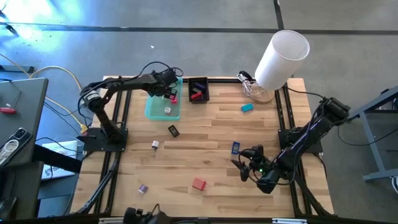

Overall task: Pick & Place Office items
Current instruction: Put the green charger adapter into the green bin

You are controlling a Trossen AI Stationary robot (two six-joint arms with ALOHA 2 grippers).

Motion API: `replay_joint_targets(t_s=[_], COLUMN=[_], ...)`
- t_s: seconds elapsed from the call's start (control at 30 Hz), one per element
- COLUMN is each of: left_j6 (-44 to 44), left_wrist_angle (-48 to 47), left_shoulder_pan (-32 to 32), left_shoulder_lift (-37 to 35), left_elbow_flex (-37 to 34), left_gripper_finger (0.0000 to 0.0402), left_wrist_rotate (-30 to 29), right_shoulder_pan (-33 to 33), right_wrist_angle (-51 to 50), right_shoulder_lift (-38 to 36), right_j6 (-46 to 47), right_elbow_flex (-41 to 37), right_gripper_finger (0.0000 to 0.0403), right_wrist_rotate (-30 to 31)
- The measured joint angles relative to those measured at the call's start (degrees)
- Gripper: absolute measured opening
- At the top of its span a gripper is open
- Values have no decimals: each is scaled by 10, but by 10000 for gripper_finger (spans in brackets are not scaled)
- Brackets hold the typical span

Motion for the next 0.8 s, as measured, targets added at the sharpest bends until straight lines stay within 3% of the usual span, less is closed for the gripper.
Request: replay_joint_targets(t_s=[0.4, 0.8], left_j6=[21, 121], left_wrist_angle=[-15, -16], left_shoulder_pan=[-1, -10], left_shoulder_lift=[20, 20], left_elbow_flex=[0, 0], left_gripper_finger=[241, 241], left_wrist_rotate=[12, 27], right_shoulder_pan=[0, 0], right_wrist_angle=[38, 50], right_shoulder_lift=[0, 0], right_j6=[-66, -106], right_elbow_flex=[0, 0], right_gripper_finger=[260, 260], right_wrist_rotate=[-17, -22])
